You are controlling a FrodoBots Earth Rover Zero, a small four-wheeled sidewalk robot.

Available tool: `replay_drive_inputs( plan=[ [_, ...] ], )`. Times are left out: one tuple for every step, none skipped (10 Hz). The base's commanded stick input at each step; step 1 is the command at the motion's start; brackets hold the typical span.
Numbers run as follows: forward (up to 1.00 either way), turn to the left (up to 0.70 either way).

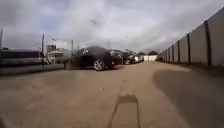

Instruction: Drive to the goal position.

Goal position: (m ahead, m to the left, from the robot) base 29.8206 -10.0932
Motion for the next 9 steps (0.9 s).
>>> replay_drive_inputs(
  plan=[
    [0.7, -0.35],
    [0.7, -0.35],
    [0.7, -0.19],
    [0.7, 0.06],
    [0.7, 0.05],
    [0.7, 0.0],
    [0.7, 0.04],
    [0.7, 0.06],
    [0.7, 0.05]
  ],
)
